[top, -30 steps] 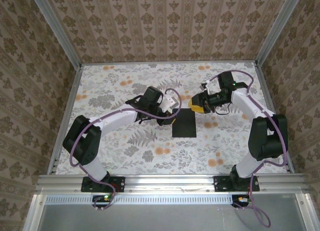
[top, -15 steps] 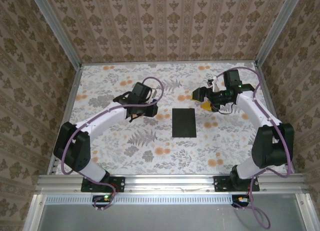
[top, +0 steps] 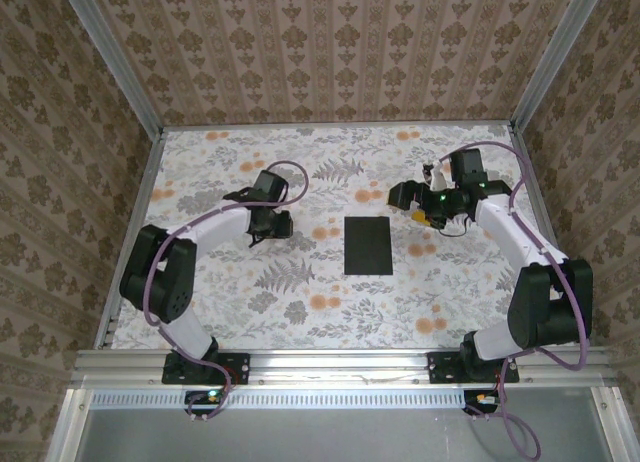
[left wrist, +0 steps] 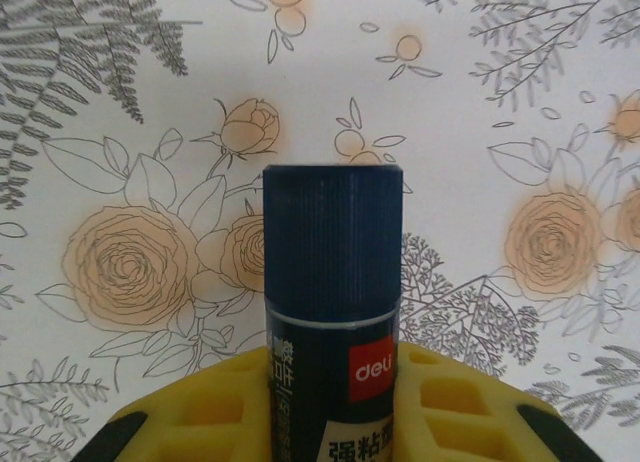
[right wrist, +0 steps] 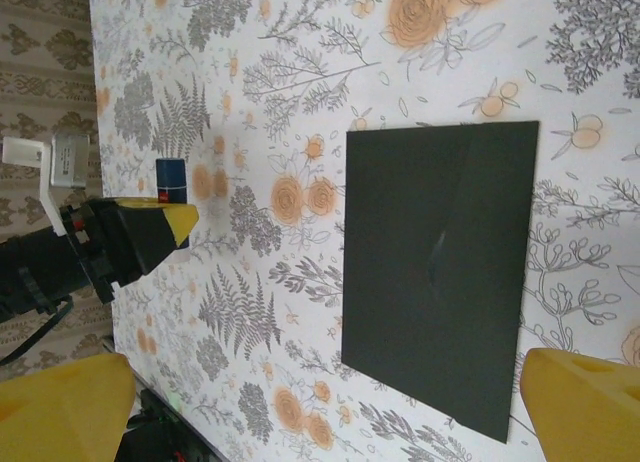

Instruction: Place the letter into the envelope and seal it

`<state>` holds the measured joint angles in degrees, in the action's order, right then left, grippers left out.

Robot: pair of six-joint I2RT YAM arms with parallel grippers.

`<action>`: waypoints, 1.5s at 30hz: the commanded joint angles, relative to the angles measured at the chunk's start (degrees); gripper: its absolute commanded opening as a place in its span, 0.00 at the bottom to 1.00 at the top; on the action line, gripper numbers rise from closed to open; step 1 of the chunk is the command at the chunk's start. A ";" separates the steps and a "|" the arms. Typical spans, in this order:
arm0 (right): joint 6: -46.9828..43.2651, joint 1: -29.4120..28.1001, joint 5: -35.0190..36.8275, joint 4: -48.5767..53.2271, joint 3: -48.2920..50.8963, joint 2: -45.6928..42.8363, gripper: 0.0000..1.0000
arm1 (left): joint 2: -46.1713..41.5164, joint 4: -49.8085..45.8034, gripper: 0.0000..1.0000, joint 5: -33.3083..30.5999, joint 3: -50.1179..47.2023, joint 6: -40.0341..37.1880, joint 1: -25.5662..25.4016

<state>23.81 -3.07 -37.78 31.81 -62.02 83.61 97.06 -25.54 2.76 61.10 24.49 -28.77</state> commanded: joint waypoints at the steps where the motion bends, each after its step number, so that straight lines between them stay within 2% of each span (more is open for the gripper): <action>1: -0.35 0.82 0.78 -0.72 1.14 -1.61 1.00 | 2.12 1.99 0.00 0.60 -0.45 1.57 0.69; 3: -0.50 1.07 0.39 -0.73 1.45 -1.63 1.00 | 2.82 3.07 0.00 1.12 -0.70 1.99 0.65; 16: -0.35 2.44 -0.36 -2.63 2.77 -1.71 1.00 | 6.13 1.99 0.24 1.64 0.97 2.84 0.82; 19: -0.34 2.49 -0.41 -2.64 2.75 -1.87 1.00 | 5.91 1.49 0.37 1.38 1.14 2.93 0.82; 28: -0.25 2.83 -0.19 -2.81 2.96 -2.57 1.00 | 4.68 0.23 0.51 0.76 2.09 2.33 0.78; 36: 0.33 3.07 1.62 -2.69 2.44 -2.93 1.00 | 2.34 -0.52 0.80 0.48 4.12 -0.42 0.82; 41: 0.91 3.16 2.19 -3.16 1.72 -2.92 1.00 | 0.42 -0.84 0.90 1.45 5.99 -2.32 0.96; 45: 1.15 3.25 5.78 -2.98 1.71 -3.45 1.00 | -2.14 1.08 0.95 2.86 6.14 -3.43 1.40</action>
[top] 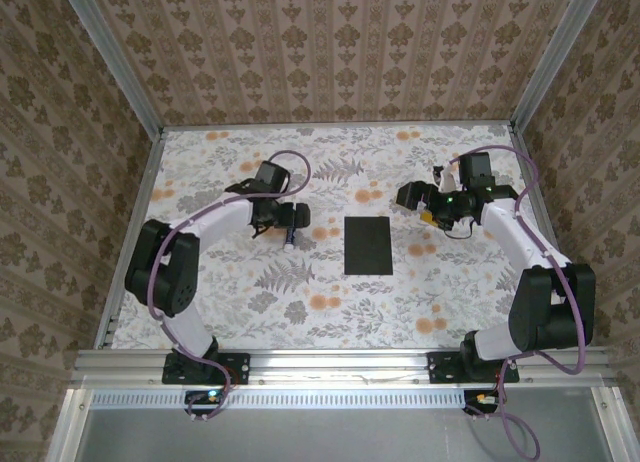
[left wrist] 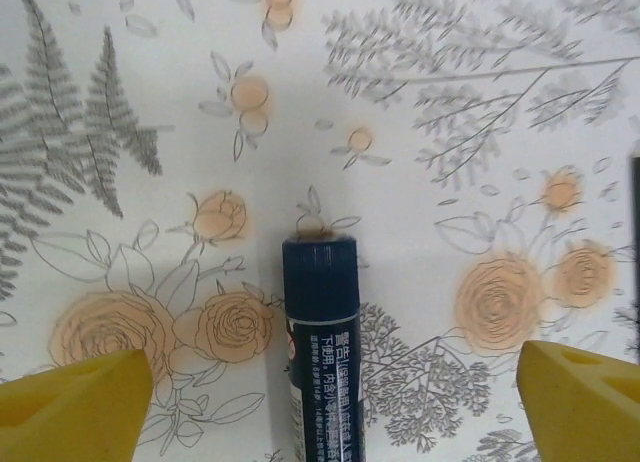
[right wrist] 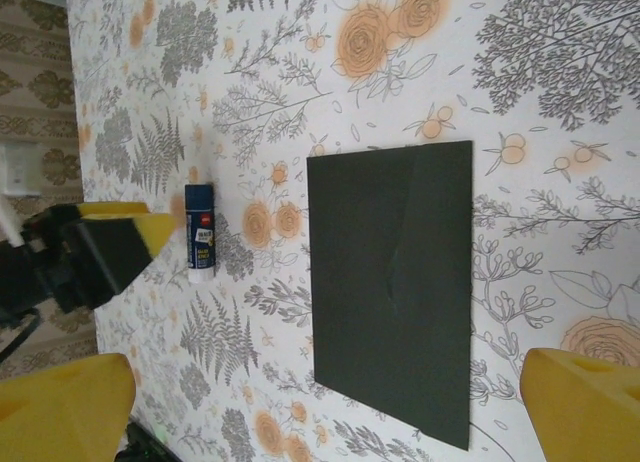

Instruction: Place the letter into the envelope and seal it

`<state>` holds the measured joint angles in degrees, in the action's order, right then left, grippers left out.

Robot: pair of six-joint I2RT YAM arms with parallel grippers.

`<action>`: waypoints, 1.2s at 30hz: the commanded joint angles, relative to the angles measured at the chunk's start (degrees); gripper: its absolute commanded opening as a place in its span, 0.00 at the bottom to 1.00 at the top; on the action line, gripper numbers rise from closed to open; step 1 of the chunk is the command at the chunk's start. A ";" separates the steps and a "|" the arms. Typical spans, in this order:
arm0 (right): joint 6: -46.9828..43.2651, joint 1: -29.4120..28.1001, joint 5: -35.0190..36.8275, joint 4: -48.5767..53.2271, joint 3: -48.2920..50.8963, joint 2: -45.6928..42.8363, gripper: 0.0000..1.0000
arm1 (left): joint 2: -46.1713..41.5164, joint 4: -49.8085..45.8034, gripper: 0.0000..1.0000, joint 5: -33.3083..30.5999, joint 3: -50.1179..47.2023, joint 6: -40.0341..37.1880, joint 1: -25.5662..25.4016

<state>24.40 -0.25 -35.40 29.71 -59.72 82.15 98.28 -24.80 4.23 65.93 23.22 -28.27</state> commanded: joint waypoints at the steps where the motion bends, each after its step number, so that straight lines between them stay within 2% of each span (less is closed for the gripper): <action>1: 0.52 0.43 3.92 -0.89 -0.59 -3.29 1.00 | -3.98 0.84 0.96 1.82 1.28 -2.57 1.01; 7: 0.94 0.95 3.13 -1.02 -0.49 -2.95 1.00 | -5.10 0.34 0.96 2.45 1.98 -5.02 1.29; 14: 1.31 1.04 1.88 -1.84 0.21 -2.78 1.00 | -6.48 2.89 0.97 3.55 -0.60 -4.77 1.67; 23: 0.73 1.04 1.83 -1.67 0.09 -2.78 1.00 | -10.10 6.08 1.00 4.21 -2.30 -8.59 1.74; 34: 0.47 1.04 3.97 -2.37 0.46 -3.79 1.00 | -15.71 11.54 1.00 4.52 -6.09 -10.24 1.75; 36: 0.55 1.12 5.10 -2.57 0.49 -4.00 1.00 | -16.66 12.22 1.00 3.21 -6.84 -10.13 3.37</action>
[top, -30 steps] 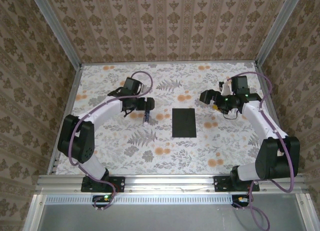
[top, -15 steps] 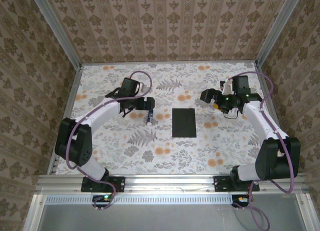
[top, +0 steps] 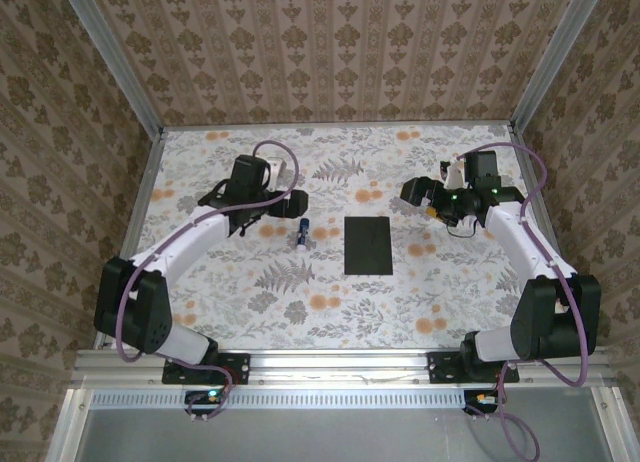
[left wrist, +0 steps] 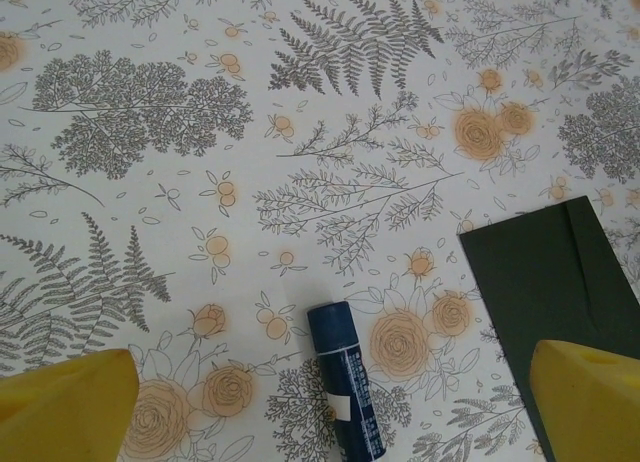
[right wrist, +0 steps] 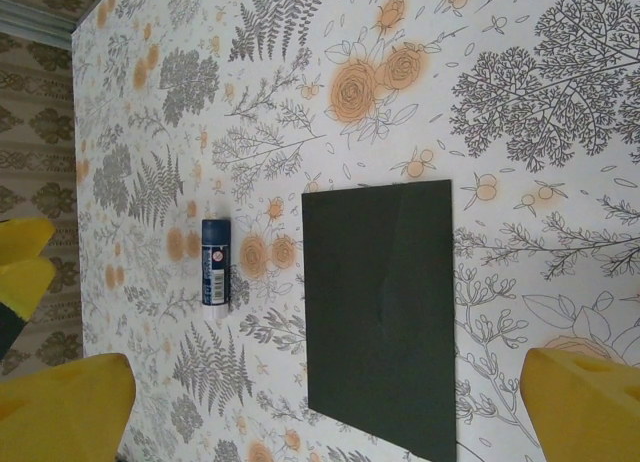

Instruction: Place the letter into the envelope and seal it

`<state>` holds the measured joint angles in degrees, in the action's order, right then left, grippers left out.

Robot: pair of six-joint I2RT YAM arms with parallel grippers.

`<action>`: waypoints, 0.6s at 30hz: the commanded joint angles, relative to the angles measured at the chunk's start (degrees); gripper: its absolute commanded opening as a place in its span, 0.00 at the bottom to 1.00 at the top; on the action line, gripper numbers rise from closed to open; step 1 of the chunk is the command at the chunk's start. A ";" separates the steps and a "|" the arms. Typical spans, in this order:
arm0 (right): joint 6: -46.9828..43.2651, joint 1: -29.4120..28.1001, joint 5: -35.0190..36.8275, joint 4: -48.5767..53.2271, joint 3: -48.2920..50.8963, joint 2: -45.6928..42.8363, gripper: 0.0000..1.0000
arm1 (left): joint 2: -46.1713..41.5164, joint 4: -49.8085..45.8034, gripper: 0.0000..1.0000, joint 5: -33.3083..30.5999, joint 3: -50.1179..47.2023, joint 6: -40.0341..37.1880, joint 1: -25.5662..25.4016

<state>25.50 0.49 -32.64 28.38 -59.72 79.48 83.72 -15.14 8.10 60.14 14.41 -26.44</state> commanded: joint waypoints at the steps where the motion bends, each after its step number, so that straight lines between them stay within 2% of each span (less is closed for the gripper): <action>1: -0.74 0.30 3.10 -1.07 0.29 -1.39 1.00 | -2.54 2.48 1.00 -1.42 -1.14 -1.74 1.58; 4: -2.08 0.30 4.67 -1.45 0.27 -1.95 1.00 | -4.13 3.56 1.00 -3.26 -2.11 -5.13 1.69; 8: -3.01 0.39 7.41 -4.23 1.08 -3.01 1.00 | -5.24 3.00 1.00 -9.13 -2.32 -9.66 2.29; 12: -8.85 0.48 8.96 -12.54 4.85 -4.09 1.00 | -5.53 0.04 0.99 -5.34 -1.41 -10.03 7.77; 15: -8.31 0.52 14.74 -17.18 8.06 -5.33 1.00 | -8.99 5.77 1.00 -4.17 -6.25 -9.94 12.46; 18: -11.05 0.48 17.73 -24.75 12.89 -7.10 1.00 | -12.42 11.20 1.00 -7.41 -11.37 -10.54 15.73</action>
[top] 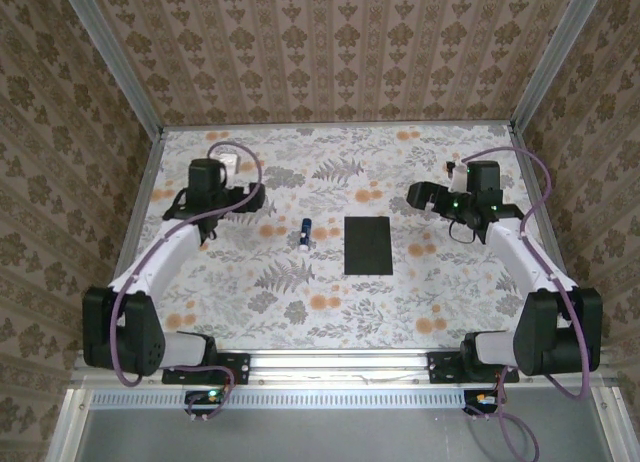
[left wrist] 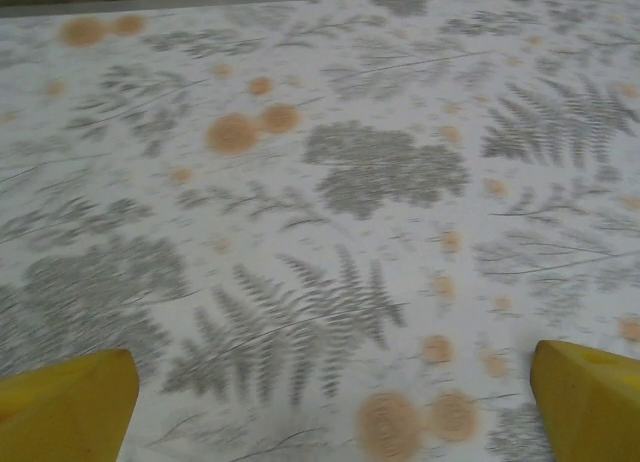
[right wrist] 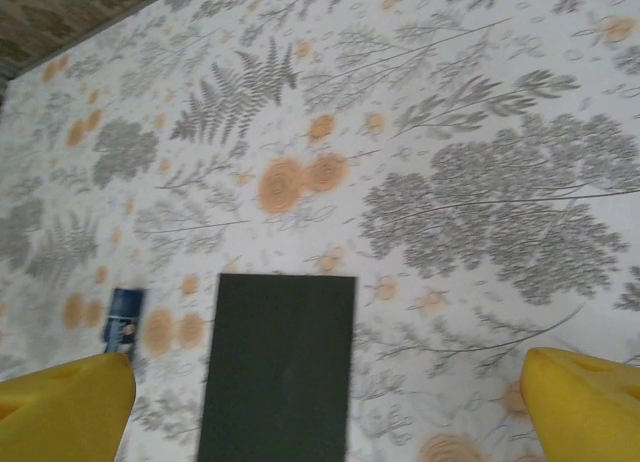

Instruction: Place the letter into the envelope and seal it

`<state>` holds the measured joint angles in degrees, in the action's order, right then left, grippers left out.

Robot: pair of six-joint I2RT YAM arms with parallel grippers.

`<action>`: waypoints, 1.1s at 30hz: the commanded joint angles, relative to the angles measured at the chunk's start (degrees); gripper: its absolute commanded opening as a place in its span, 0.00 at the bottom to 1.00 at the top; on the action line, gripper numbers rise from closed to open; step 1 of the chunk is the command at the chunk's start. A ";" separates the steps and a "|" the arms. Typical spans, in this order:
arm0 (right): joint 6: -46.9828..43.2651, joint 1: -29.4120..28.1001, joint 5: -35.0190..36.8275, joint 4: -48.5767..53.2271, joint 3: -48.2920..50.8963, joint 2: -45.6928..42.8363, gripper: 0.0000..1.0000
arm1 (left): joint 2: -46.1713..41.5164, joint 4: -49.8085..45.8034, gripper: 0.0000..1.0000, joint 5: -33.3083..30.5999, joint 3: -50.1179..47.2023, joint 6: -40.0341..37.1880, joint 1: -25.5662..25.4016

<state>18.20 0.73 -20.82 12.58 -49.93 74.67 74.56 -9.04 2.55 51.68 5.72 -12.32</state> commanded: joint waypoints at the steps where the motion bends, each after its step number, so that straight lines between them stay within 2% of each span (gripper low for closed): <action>1: -4.36 0.23 8.04 -11.08 4.58 -2.86 1.00 | -4.26 6.77 1.00 -2.90 -4.54 -2.04 2.58; 8: -9.59 0.32 19.03 -23.56 12.61 -4.16 1.00 | -9.99 28.29 1.00 -9.60 -21.89 -5.00 7.31; 10: -11.51 0.32 20.12 -26.03 13.98 -3.46 1.00 | -10.62 34.04 1.00 -10.48 -26.40 -6.69 8.12; 14: -12.36 0.54 21.49 -29.96 15.85 -1.64 1.00 | -9.53 39.15 1.00 -11.49 -30.31 -8.25 8.81; 17: -13.00 0.76 22.43 -34.72 17.90 -0.22 1.00 | -6.62 49.81 1.00 -11.48 -34.05 -8.86 8.89; 26: -14.06 1.26 21.85 -49.98 23.59 5.35 1.00 | 8.80 68.21 1.00 -9.47 -35.25 -9.14 9.66; 30: -13.71 1.46 21.09 -52.71 24.00 8.07 1.00 | 15.59 75.35 1.00 -8.64 -35.42 -9.71 9.73; 33: -14.05 1.46 20.14 -54.90 24.43 9.76 1.00 | 14.23 71.57 1.00 -7.50 -34.47 -9.48 10.09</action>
<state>5.65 1.87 -0.45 -36.10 -26.17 83.13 89.43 57.87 -6.81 17.15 -3.09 -2.87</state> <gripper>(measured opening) 0.999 0.997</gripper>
